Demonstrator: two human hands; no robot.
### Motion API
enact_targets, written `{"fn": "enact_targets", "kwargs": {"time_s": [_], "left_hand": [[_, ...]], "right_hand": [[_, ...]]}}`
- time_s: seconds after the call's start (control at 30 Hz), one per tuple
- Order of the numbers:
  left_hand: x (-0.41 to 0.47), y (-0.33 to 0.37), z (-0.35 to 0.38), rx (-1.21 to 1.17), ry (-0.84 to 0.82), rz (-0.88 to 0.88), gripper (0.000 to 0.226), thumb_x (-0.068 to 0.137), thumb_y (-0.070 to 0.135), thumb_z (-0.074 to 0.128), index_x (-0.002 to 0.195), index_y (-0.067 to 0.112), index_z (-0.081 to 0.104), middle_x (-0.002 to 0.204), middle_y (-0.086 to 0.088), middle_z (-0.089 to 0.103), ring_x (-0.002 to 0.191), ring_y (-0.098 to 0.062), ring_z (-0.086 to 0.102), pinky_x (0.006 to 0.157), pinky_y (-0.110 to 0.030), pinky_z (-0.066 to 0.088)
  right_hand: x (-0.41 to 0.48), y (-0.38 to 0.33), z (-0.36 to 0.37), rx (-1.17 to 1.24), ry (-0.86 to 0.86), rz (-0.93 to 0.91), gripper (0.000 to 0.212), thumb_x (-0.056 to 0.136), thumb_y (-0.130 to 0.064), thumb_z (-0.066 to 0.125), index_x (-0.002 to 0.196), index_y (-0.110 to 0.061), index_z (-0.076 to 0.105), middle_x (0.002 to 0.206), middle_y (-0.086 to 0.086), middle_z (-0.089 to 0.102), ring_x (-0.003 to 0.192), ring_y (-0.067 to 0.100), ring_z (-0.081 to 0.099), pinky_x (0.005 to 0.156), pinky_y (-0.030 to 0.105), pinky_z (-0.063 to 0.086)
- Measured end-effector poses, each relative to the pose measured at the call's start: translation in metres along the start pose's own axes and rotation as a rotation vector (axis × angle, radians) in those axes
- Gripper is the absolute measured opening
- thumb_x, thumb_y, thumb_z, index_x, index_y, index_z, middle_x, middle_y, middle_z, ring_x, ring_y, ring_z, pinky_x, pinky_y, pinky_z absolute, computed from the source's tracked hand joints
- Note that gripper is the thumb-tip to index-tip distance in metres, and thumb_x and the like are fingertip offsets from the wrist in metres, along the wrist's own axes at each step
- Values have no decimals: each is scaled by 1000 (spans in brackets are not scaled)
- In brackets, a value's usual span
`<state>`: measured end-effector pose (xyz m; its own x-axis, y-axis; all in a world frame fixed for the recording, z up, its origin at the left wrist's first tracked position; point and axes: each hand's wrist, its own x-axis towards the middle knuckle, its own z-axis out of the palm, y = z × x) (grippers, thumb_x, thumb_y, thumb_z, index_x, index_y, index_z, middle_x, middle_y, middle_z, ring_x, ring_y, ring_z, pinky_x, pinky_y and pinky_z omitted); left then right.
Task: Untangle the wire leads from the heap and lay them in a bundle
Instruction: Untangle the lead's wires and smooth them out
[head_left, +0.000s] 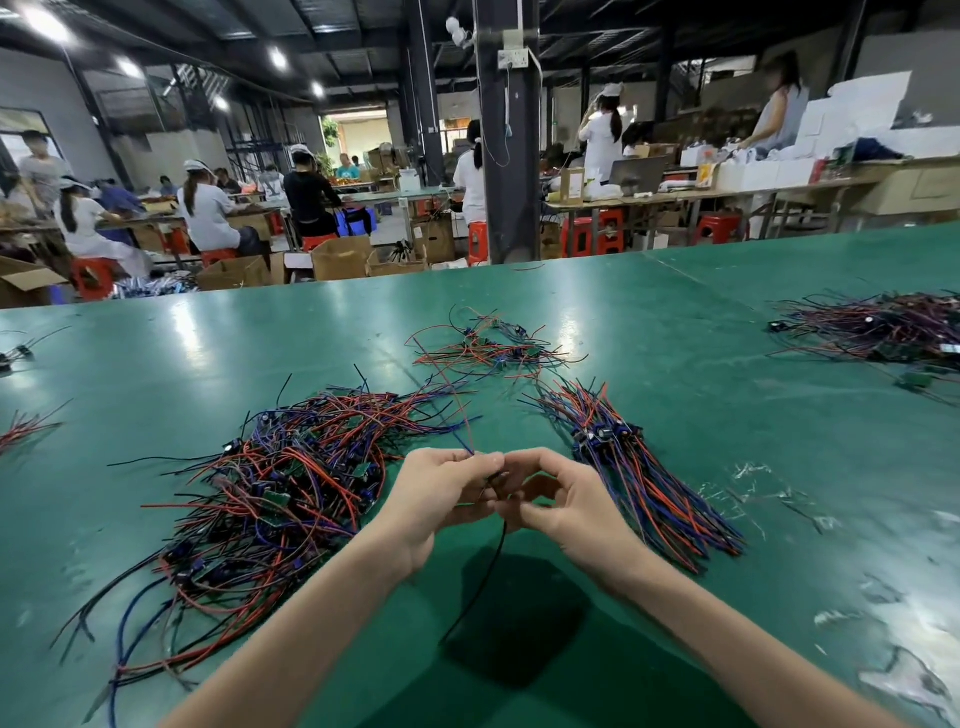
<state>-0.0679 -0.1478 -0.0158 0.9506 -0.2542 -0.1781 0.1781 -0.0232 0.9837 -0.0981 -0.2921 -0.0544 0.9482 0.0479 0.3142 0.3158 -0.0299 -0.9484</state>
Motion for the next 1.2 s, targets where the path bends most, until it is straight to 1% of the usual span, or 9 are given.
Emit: {"fn": "enact_targets", "kwargs": {"time_s": [0.1, 0.27, 0.43, 0.57, 0.67, 0.77, 0.9, 1.03, 1.2], "left_hand": [[15, 16, -5, 86, -10, -19, 10, 87, 9, 64, 79, 5, 66, 69, -7, 70, 52, -10, 60, 51, -17, 52], [104, 76, 5, 62, 182, 28, 8, 88, -2, 59, 82, -6, 59, 57, -10, 61, 43, -14, 51, 46, -22, 47], [162, 107, 9, 202, 152, -47, 58, 91, 30, 63, 136, 3, 40, 142, -14, 41, 127, -27, 44, 99, -35, 46], [164, 91, -23, 496, 159, -24, 29, 92, 10, 58, 118, -1, 50, 89, -10, 50, 69, -13, 45, 63, -25, 44], [150, 85, -75, 1051, 282, 132, 9, 90, 2, 47, 92, 1, 56, 88, -13, 54, 76, -24, 48, 65, -26, 42], [125, 82, -124, 1291, 299, 34, 13, 90, 4, 49, 80, -2, 56, 83, -14, 52, 73, -27, 48, 62, -29, 42], [91, 70, -161, 1233, 87, -356, 27, 90, 17, 63, 77, 2, 46, 63, -7, 38, 49, -18, 35, 46, -24, 31], [79, 54, -165, 1294, 156, -198, 17, 83, 17, 72, 94, 4, 68, 84, -6, 62, 71, -17, 58, 50, -21, 47], [77, 52, -162, 1183, 241, -143, 9, 83, 3, 68, 87, -4, 70, 78, -13, 64, 62, -23, 55, 59, -30, 54]], "right_hand": [[-2, 5, 5, -111, 87, -33, 45, 79, 11, 65, 105, -25, 60, 96, 3, 58, 80, 20, 58, 76, 48, 57], [0, 8, 9, -278, 196, -84, 36, 86, 2, 61, 100, -31, 54, 98, 3, 56, 78, 12, 55, 76, 39, 53], [-4, 12, 4, -385, 164, -128, 29, 88, 3, 59, 105, -21, 56, 97, 1, 55, 79, 5, 53, 71, 14, 45], [1, 17, 6, -434, 159, -142, 27, 87, 4, 57, 106, -15, 58, 96, -3, 54, 77, 3, 52, 71, 10, 41], [0, 21, 13, -523, 61, -178, 27, 87, 4, 56, 108, -14, 59, 97, -3, 53, 75, 8, 51, 72, 16, 45], [-1, 22, 12, -554, 60, -197, 27, 87, 4, 55, 106, -14, 61, 96, -3, 54, 74, 10, 52, 73, 21, 46], [1, 21, 13, -569, 66, -174, 23, 87, 4, 56, 100, -13, 63, 93, -2, 55, 75, 11, 52, 73, 22, 47], [-1, 19, 13, -577, 66, -169, 22, 86, 6, 57, 96, -13, 64, 92, -1, 56, 73, 9, 52, 71, 20, 46], [-2, 19, 11, -570, 83, -143, 22, 86, 8, 55, 92, -11, 65, 91, 0, 56, 67, 11, 53, 67, 20, 45]]}}
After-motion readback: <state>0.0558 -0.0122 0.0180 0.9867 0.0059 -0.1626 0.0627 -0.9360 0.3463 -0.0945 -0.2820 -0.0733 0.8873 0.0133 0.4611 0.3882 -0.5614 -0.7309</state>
